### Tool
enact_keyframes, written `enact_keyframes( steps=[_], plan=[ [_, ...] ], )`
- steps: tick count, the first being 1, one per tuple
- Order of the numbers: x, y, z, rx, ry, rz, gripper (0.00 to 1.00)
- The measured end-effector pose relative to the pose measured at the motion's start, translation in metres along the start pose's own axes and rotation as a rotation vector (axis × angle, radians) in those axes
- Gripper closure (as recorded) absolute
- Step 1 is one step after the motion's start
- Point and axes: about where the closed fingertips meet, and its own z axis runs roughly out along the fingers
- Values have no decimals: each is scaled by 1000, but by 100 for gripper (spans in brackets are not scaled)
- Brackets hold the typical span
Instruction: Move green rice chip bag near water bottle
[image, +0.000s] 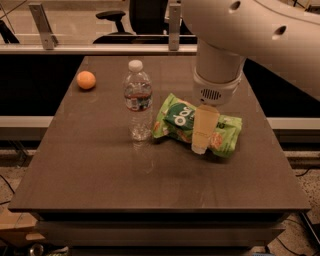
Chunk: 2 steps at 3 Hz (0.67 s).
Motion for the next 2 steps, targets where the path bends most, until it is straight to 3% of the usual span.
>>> enact_keyframes(
  steps=[2],
  plan=[
    [13,-17,-7,44,-49,29,0]
  ],
)
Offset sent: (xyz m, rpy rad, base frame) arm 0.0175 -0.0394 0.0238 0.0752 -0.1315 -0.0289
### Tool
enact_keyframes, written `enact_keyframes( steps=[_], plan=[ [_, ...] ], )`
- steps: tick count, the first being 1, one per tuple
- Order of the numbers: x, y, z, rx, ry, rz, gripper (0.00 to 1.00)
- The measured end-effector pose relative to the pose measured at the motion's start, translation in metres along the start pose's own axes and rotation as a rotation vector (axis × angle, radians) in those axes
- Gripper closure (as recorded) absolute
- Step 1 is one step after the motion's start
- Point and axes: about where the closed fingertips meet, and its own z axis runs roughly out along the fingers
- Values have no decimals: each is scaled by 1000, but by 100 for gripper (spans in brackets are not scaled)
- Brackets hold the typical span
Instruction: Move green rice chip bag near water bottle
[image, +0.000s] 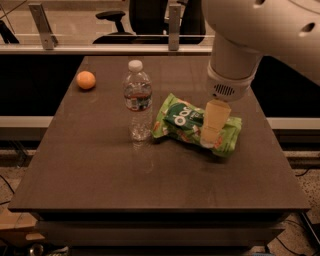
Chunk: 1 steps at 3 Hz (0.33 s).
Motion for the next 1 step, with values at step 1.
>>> enact_keyframes(
  steps=[1],
  plan=[
    [0,-1,0,2,-3,0,0]
  ],
)
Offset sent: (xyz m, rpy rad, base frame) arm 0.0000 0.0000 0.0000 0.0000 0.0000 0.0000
